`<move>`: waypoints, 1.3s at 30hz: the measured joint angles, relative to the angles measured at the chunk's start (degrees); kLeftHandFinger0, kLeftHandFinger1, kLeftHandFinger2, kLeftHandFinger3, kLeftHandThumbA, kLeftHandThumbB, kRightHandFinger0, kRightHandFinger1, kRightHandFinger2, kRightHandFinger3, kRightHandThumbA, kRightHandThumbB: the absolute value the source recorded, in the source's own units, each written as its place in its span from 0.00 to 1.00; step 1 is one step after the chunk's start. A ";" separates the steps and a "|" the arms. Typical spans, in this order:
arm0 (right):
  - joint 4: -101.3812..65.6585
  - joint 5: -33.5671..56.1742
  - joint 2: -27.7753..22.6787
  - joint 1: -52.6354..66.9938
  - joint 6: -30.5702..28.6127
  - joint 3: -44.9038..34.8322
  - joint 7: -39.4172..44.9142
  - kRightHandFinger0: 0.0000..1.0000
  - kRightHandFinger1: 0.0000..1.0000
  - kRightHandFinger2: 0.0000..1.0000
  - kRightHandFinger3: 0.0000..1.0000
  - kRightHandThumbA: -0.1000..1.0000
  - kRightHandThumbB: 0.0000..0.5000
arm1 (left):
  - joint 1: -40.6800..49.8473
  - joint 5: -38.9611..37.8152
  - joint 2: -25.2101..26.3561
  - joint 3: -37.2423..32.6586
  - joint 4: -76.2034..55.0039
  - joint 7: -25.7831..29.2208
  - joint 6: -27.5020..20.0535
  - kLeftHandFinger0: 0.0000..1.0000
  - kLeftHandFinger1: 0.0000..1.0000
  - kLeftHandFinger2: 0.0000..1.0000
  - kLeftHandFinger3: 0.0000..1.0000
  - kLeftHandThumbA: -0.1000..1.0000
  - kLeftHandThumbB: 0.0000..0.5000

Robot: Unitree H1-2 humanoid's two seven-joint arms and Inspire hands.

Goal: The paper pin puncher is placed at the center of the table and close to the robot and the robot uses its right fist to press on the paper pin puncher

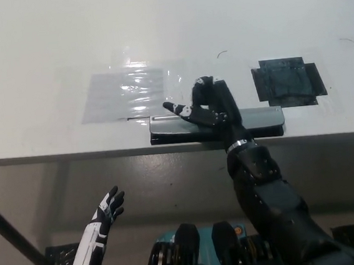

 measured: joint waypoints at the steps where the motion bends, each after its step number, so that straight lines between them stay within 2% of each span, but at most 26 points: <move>1: -2.31 0.03 0.09 1.02 0.38 0.05 0.01 0.00 0.00 0.05 0.00 1.00 0.33 | 0.01 -0.01 0.00 0.03 0.07 0.00 0.01 1.00 1.00 1.00 1.00 1.00 0.49; 2: -5.66 0.04 0.15 1.86 1.01 0.12 -0.02 0.00 0.00 0.02 0.01 1.00 0.48 | 0.01 -0.01 -0.02 0.03 0.16 0.00 0.01 1.00 1.00 1.00 1.00 1.00 0.49; 3: -7.95 0.04 0.15 2.38 1.85 0.16 -0.03 0.02 0.01 0.04 0.01 1.00 0.68 | 0.00 -0.01 -0.05 0.02 0.22 0.00 0.01 1.00 1.00 1.00 1.00 1.00 0.49; 4: -10.47 0.14 0.09 3.17 2.67 0.16 -0.04 0.00 0.00 0.00 0.00 1.00 0.41 | -0.01 -0.01 -0.11 0.01 0.25 0.00 0.02 1.00 1.00 1.00 1.00 1.00 0.49; 5: -11.59 0.21 0.05 3.51 3.06 0.16 -0.04 0.00 0.00 0.00 0.00 1.00 0.33 | -0.01 -0.01 -0.11 0.02 0.28 0.00 0.03 1.00 1.00 1.00 1.00 1.00 0.46; 7: -15.84 0.49 -0.22 4.69 4.65 0.15 -0.08 0.00 0.00 0.00 0.00 1.00 0.28 | -0.06 -0.01 -0.12 0.02 0.36 0.00 0.04 1.00 1.00 1.00 1.00 1.00 0.46; 10: -21.79 0.97 -0.91 6.07 6.93 0.14 -0.12 0.00 0.00 0.00 0.00 1.00 0.38 | -0.08 -0.01 -0.13 0.02 0.43 0.00 0.06 1.00 1.00 1.00 1.00 1.00 0.47; 14: -30.06 1.59 -2.47 7.97 9.92 0.14 -0.22 0.00 0.00 0.00 0.00 1.00 0.35 | -0.06 -0.01 -0.13 0.02 0.48 0.00 0.07 1.00 1.00 1.00 1.00 1.00 0.49; 18: -37.76 1.92 -4.31 10.36 12.55 0.15 -0.22 0.00 0.00 0.00 0.00 1.00 0.38 | -0.04 -0.02 -0.14 0.02 0.49 0.00 0.09 1.00 1.00 1.00 1.00 1.00 0.49; 22: -46.26 2.54 -6.24 14.65 15.06 0.24 -0.19 0.00 0.00 0.00 0.00 1.00 0.28 | -0.05 -0.02 -0.14 0.03 0.51 0.00 0.11 1.00 1.00 1.00 1.00 1.00 0.47; 25: -51.71 2.83 -7.33 18.95 16.60 0.49 -0.14 0.00 0.00 0.00 0.00 1.00 0.26 | -0.05 -0.03 -0.14 0.03 0.52 -0.01 0.12 1.00 1.00 1.00 1.00 1.00 0.49; 27: -55.88 3.00 -7.98 22.79 17.50 0.83 -0.10 0.00 0.00 0.00 0.00 1.00 0.22 | -0.05 -0.04 -0.13 0.03 0.52 -0.01 0.12 1.00 1.00 1.00 1.00 1.00 0.46; 29: -60.64 3.11 -8.42 28.56 18.36 1.20 -0.05 0.00 0.00 0.00 0.00 1.00 0.15 | -0.06 -0.06 -0.13 0.03 0.51 -0.01 0.12 1.00 1.00 1.00 1.00 1.00 0.48; 33: -68.40 3.14 -8.53 41.73 19.32 1.67 0.02 0.00 0.00 0.00 0.01 1.00 0.15 | -0.07 -0.21 0.02 0.01 0.48 -0.08 0.12 1.00 1.00 1.00 1.00 1.00 0.45; 34: -69.47 3.10 -8.54 44.73 19.26 1.62 0.02 0.11 0.13 0.15 0.16 1.00 0.18 | -0.09 -0.31 0.09 -0.01 0.48 -0.12 0.11 1.00 1.00 1.00 1.00 1.00 0.47; 35: -69.57 3.04 -8.56 47.00 19.23 1.55 0.02 0.38 0.41 0.42 0.41 1.00 0.28 | -0.11 -0.39 0.16 -0.01 0.49 -0.11 0.11 1.00 1.00 1.00 1.00 1.00 0.47; 36: -69.15 2.86 -8.64 49.35 19.06 1.45 0.03 0.48 0.51 0.52 0.50 1.00 0.31 | -0.12 -0.47 0.27 -0.01 0.49 -0.11 0.11 1.00 1.00 1.00 1.00 1.00 0.48; 37: -68.37 2.56 -8.77 50.98 18.77 1.42 0.05 0.80 0.85 0.95 0.84 1.00 0.43 | -0.14 -0.54 0.40 -0.01 0.49 -0.11 0.11 1.00 1.00 1.00 1.00 1.00 0.48; 38: -67.53 2.16 -9.04 51.98 18.53 1.44 0.06 1.00 1.00 1.00 1.00 1.00 0.47 | -0.18 -0.60 0.45 -0.01 0.48 -0.11 0.11 1.00 1.00 1.00 1.00 1.00 0.50; 39: -67.02 1.71 -9.25 52.45 18.31 1.47 0.05 1.00 1.00 1.00 1.00 1.00 0.48 | -0.24 -0.63 0.46 -0.01 0.48 -0.11 0.11 1.00 1.00 1.00 1.00 1.00 0.51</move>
